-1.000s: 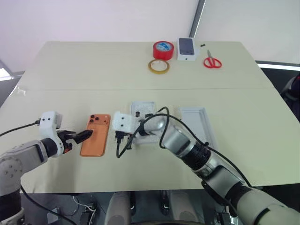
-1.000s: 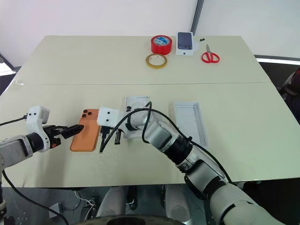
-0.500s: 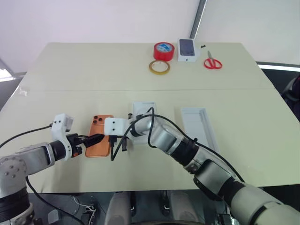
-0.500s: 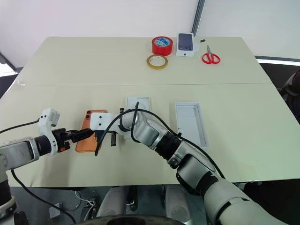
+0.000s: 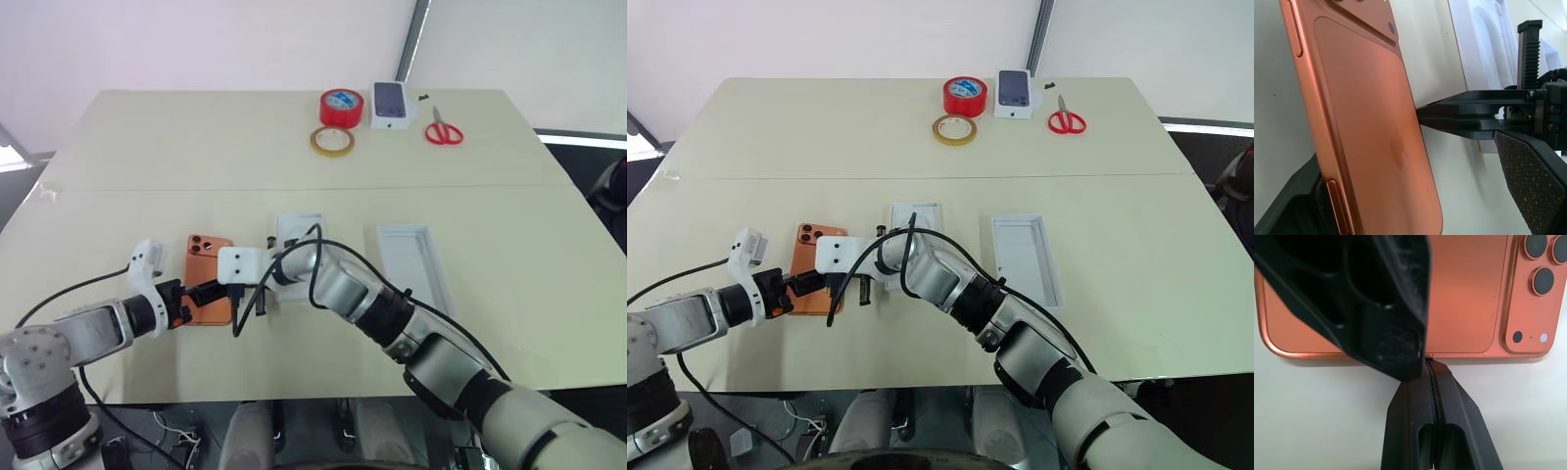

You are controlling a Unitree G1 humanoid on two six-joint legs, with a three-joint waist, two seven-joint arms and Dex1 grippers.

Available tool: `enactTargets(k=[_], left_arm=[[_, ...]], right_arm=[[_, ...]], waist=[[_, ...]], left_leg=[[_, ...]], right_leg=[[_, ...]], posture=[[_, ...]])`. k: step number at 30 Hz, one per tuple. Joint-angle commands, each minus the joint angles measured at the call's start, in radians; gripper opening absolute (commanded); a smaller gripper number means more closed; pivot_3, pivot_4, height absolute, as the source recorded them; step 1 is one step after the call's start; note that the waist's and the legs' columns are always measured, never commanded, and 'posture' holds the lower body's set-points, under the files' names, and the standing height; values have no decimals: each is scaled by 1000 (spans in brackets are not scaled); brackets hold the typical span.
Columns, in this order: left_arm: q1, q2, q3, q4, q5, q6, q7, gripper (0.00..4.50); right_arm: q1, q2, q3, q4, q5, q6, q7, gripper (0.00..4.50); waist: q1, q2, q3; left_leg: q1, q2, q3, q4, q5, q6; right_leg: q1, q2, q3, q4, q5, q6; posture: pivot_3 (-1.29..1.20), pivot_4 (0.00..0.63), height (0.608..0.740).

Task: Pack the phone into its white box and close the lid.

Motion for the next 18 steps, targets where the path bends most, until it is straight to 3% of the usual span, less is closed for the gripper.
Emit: enactTargets(k=[1, 17, 18], left_arm=[[-9, 11, 29, 14, -22, 10, 11, 4465], [-11, -4, 120, 77, -123, 10, 87, 4465], [-7, -6, 124, 83, -128, 10, 95, 4225]], right_arm=[[-5, 18, -4, -9, -3, -17, 2, 0], [-5, 19, -3, -10, -6, -28, 5, 0], [-5, 20, -2, -12, -7, -28, 5, 0]], waist=[[0, 0, 0], [-1, 0, 0], [-1, 0, 0]], left_leg=[[0, 0, 0, 0, 0, 0], [-1, 0, 0, -2, 0, 0], [-1, 0, -1, -2, 0, 0]], right_leg=[[0, 0, 0, 0, 0, 0], [-2, 0, 0, 0, 0, 0], [-2, 0, 0, 0, 0, 0]], posture=[[0, 150, 740], [0, 150, 740], [0, 150, 740]])
